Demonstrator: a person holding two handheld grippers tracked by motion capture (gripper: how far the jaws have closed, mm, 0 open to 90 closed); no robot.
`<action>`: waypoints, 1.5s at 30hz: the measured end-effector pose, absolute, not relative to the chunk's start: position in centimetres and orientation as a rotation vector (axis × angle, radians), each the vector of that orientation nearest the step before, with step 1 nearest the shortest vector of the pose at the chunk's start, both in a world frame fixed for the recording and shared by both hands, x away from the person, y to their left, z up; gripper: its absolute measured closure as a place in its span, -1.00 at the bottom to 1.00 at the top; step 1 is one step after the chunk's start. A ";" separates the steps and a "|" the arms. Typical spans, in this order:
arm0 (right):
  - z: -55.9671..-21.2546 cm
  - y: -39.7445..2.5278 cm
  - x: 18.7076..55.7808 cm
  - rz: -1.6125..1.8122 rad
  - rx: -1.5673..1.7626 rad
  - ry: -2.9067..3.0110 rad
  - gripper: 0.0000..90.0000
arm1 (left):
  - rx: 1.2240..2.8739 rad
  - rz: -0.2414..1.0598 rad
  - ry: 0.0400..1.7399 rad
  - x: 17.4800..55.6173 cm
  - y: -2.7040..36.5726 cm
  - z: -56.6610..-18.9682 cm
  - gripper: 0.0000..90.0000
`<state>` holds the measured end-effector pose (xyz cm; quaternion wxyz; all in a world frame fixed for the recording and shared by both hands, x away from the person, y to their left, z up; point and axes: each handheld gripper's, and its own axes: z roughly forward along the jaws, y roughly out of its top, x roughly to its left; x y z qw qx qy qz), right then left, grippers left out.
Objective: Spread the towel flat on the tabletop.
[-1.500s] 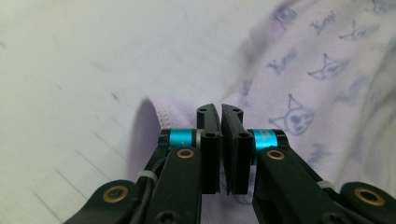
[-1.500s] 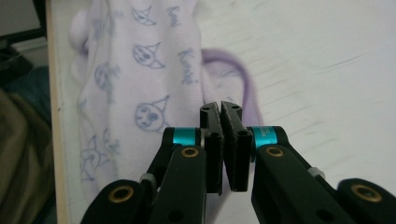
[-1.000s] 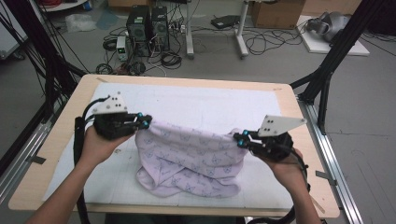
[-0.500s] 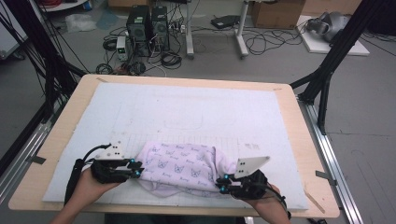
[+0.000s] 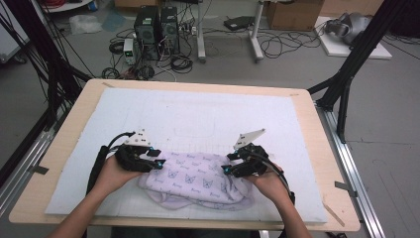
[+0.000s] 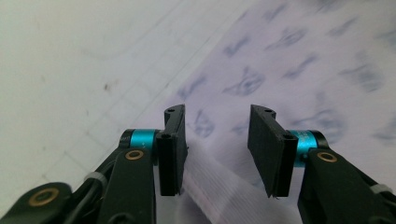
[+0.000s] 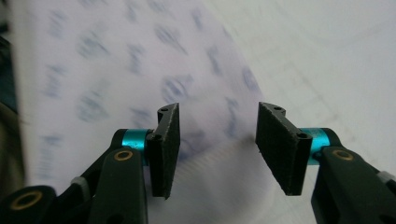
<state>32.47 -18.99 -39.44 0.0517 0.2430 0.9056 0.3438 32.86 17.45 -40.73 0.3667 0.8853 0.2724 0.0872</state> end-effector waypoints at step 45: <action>-31.2 -23.5 34.4 1.079 0.780 2.344 0.93 | 1.973 0.529 0.737 31.4 21.4 -33.2 0.99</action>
